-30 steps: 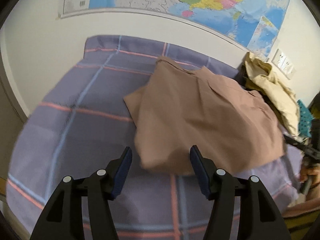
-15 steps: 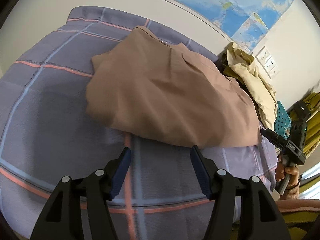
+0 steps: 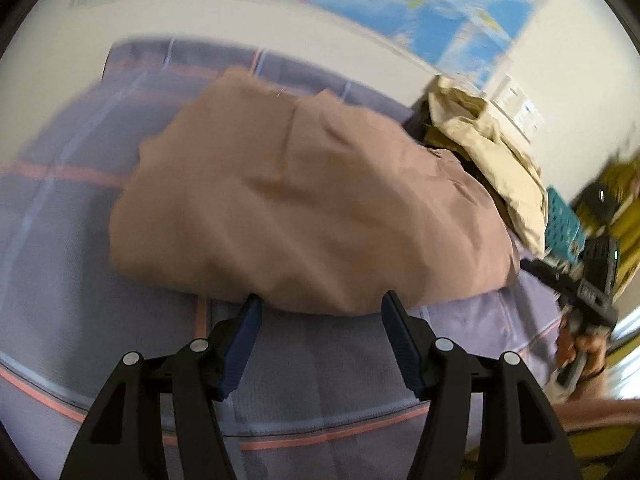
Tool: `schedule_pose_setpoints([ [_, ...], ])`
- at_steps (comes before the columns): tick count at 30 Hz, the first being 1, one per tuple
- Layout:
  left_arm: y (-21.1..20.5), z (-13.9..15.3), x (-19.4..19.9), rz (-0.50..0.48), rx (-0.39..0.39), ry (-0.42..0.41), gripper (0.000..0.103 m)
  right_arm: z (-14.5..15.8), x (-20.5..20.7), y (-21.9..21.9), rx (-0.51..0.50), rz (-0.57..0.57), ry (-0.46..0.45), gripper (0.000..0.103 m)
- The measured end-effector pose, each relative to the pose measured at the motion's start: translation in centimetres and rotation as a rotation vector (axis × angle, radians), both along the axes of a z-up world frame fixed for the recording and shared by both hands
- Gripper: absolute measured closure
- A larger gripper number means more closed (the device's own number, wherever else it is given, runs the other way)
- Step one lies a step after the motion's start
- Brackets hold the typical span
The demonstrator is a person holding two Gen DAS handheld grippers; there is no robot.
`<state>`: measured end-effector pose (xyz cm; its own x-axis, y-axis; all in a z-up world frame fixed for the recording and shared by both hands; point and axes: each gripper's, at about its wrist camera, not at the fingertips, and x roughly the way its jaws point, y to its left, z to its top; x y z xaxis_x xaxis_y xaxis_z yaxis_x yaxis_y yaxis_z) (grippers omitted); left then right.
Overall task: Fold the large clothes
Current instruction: 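Press the folded pink jacket flat with both tools and open them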
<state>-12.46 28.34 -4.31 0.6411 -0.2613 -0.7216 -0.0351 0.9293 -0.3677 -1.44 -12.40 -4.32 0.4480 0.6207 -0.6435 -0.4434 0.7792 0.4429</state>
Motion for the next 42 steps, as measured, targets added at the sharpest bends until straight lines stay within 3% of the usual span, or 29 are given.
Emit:
schedule_pose_setpoints([
  [2,-0.1,0.0,0.2,-0.021,-0.007,0.008,0.031,-0.5,0.2,-0.2,-0.016,-0.01,0.011,0.036],
  [5,0.3,-1.5,1.0,-0.001,-0.031,0.076,0.032,-1.4,0.4,-0.8,0.0,-0.03,0.052,0.036],
  [8,0.6,-1.6,0.8,-0.001,-0.053,0.063,0.033,-1.7,0.2,-1.7,0.012,-0.056,0.072,0.036],
  [12,-0.3,-0.7,0.5,-0.026,-0.002,0.021,0.033,-1.2,-0.1,-1.7,0.007,-0.043,0.052,0.036],
  [14,-0.5,-0.3,0.4,-0.037,-0.001,0.004,0.033,-1.5,0.0,-1.4,0.049,-0.002,0.079,0.044],
  [16,-0.7,0.2,0.3,-0.04,0.019,-0.009,0.033,-1.7,0.0,-1.4,0.003,-0.014,0.072,0.055],
  [24,-2.5,1.9,-0.6,-0.142,0.078,-0.085,0.033,-2.1,-1.1,-0.9,-0.136,0.012,0.0,0.063],
  [27,-3.6,2.0,0.3,-0.162,0.1,-0.095,0.033,-2.8,-0.5,0.7,-0.159,0.048,-0.019,0.095],
  [29,-3.6,0.7,2.0,-0.127,0.148,-0.042,0.034,-2.4,-0.4,0.9,-0.171,0.043,-0.051,0.101],
  [32,-2.2,-1.4,3.9,-0.072,0.114,0.04,0.059,-0.4,-0.2,-1.1,-0.141,-0.006,-0.102,0.102],
  [33,-1.7,-1.3,3.9,-0.058,0.099,0.026,0.061,-0.1,-0.2,-1.4,-0.157,-0.028,-0.118,0.103],
  [35,-1.0,-1.4,4.0,-0.04,0.09,0.04,0.069,0.1,0.2,-2.6,-0.312,-0.154,-0.162,0.103],
  [36,-0.6,-1.4,4.1,-0.032,0.076,0.046,0.073,0.0,0.6,-3.8,-0.259,-0.171,-0.124,0.103],
  [37,-0.3,-1.4,4.1,-0.027,0.055,0.054,0.073,-0.2,0.8,-5.1,-0.187,-0.172,-0.083,0.103],
  [40,-0.5,-0.9,3.7,-0.038,0.085,0.047,0.067,0.2,-0.4,-4.4,-0.129,-0.071,-0.083,0.102],
  [42,-0.9,-0.3,3.4,-0.037,0.11,0.021,0.059,0.2,-0.7,-3.2,-0.058,0.001,-0.048,0.065],
])
